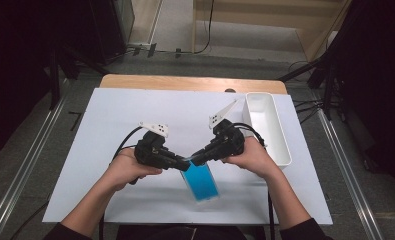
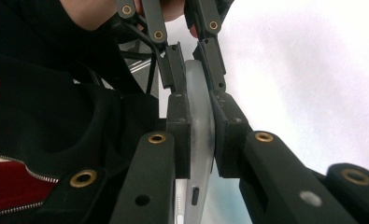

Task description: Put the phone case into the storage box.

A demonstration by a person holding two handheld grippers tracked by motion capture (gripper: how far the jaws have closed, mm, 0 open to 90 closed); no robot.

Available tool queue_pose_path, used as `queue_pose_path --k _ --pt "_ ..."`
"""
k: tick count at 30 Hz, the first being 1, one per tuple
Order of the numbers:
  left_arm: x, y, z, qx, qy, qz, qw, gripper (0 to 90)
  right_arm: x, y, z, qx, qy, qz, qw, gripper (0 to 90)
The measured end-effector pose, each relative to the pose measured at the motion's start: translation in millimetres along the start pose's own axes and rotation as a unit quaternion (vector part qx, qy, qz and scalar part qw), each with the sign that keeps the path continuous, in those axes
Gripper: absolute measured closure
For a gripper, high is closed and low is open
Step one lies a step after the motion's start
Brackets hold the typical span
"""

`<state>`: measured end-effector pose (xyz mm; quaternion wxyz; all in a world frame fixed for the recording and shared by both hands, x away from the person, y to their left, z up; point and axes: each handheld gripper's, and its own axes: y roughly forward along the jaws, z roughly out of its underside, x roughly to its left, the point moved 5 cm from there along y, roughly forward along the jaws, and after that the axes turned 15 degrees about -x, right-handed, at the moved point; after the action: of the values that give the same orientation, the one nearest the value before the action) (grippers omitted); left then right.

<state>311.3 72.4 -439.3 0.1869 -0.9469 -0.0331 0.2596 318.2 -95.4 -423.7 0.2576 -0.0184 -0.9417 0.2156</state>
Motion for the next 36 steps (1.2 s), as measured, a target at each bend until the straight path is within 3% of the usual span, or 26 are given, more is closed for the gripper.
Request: queue_pose_path --k 6,9,15,36 --pt "0.6 0.5 -0.3 0.001 -0.016 0.007 0.9999 77.5 -1.4 -0.2 0.3 -0.004 0.008 -0.003 1.0 77.1" --pt "-0.4 0.2 -0.1 0.003 -0.007 0.012 0.9999 78.5 -1.4 -0.3 0.6 -0.005 0.01 -0.007 0.9999 77.1" --pt "-0.9 -0.7 -0.4 0.006 -0.015 0.019 0.9997 79.3 -1.4 0.2 0.8 -0.002 0.013 -0.007 0.9999 76.6" --pt "-7.1 -2.6 -5.0 0.002 -0.012 0.024 0.9996 79.9 3.2 -0.3 -1.4 0.0 0.005 0.009 0.9999 68.5"
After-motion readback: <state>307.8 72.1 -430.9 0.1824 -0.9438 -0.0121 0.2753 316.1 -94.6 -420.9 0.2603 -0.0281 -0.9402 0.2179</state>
